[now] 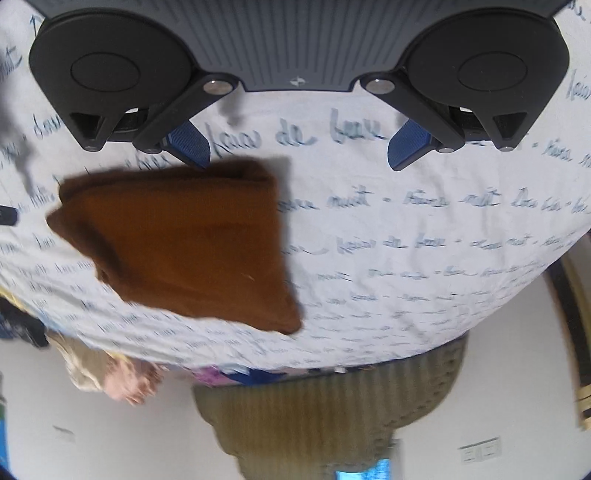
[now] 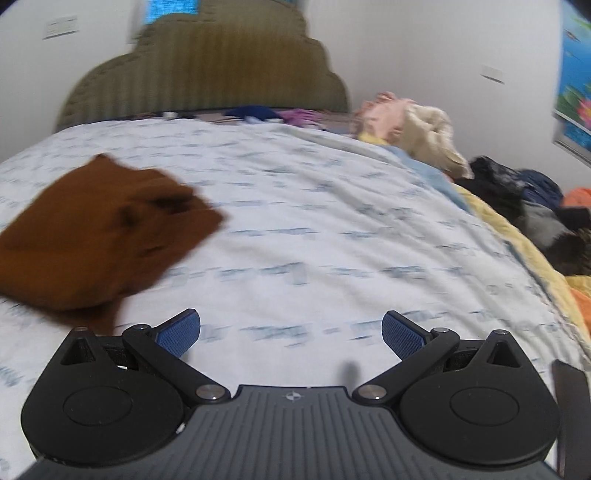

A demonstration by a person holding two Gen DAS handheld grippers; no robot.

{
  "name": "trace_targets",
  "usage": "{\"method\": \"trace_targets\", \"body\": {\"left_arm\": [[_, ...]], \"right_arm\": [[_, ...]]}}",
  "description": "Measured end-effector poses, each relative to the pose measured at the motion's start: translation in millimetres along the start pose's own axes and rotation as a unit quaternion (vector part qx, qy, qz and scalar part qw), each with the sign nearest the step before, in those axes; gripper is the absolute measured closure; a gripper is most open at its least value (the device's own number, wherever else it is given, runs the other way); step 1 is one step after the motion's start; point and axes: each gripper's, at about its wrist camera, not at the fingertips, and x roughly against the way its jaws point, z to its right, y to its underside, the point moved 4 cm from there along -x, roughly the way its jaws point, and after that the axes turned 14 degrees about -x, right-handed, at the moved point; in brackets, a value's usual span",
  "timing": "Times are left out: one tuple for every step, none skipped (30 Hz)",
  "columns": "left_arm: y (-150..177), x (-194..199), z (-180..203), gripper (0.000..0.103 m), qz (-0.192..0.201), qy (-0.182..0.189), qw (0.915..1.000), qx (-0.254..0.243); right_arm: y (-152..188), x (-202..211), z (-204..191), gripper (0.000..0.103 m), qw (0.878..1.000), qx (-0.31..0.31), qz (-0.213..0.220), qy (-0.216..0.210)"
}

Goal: Fold small clothes

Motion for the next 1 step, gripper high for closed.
{"method": "trace_targets", "body": {"left_arm": [[-0.1,1.0,-4.9,0.0,0.0,-0.002,1.0,0.004]], "right_arm": [[-6.4,-7.2,9.9,0.0,1.0,-0.002,0.002,0.01]]}}
